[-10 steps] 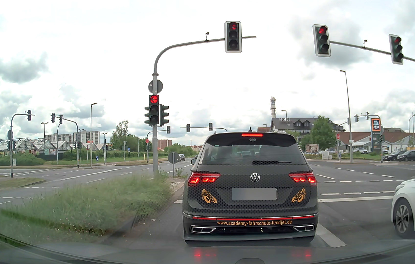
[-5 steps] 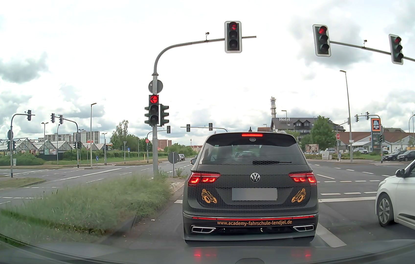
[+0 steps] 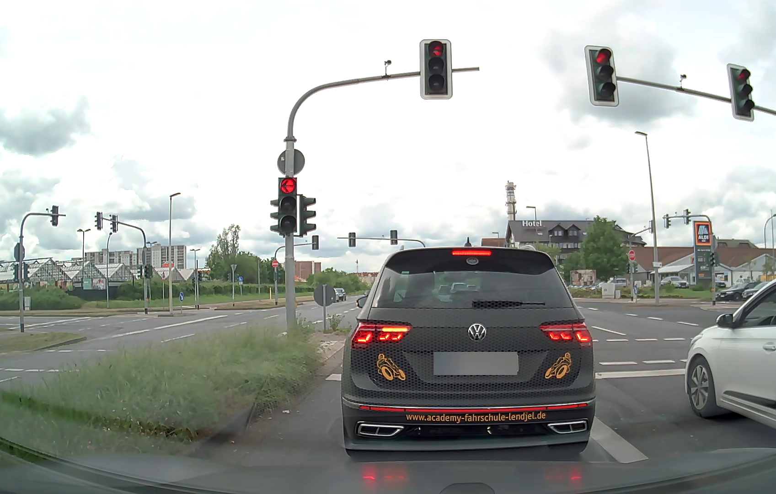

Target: Follow the waypoints while adhering to traffic rules and regulations

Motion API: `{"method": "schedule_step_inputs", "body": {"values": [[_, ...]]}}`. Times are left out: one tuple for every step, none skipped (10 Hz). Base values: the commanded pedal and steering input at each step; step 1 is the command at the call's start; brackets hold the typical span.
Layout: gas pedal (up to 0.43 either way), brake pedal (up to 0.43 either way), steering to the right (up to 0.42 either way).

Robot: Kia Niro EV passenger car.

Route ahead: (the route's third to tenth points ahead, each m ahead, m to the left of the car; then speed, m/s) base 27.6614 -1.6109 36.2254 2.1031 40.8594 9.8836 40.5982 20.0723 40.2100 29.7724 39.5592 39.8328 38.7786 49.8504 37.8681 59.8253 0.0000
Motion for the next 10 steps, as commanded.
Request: {"method": "schedule_step_inputs", "body": {"values": [[0.0,0.256,0.006],[0.0,0.256,0.006],[0.0,0.256,0.006],[0.0,0.256,0.006],[0.0,0.256,0.006],[0.0,0.256,0.006],[0.0,0.256,0.006],[0.0,0.262,0.006],[0.0,0.256,0.006],[0.0,0.256,0.006]]}}
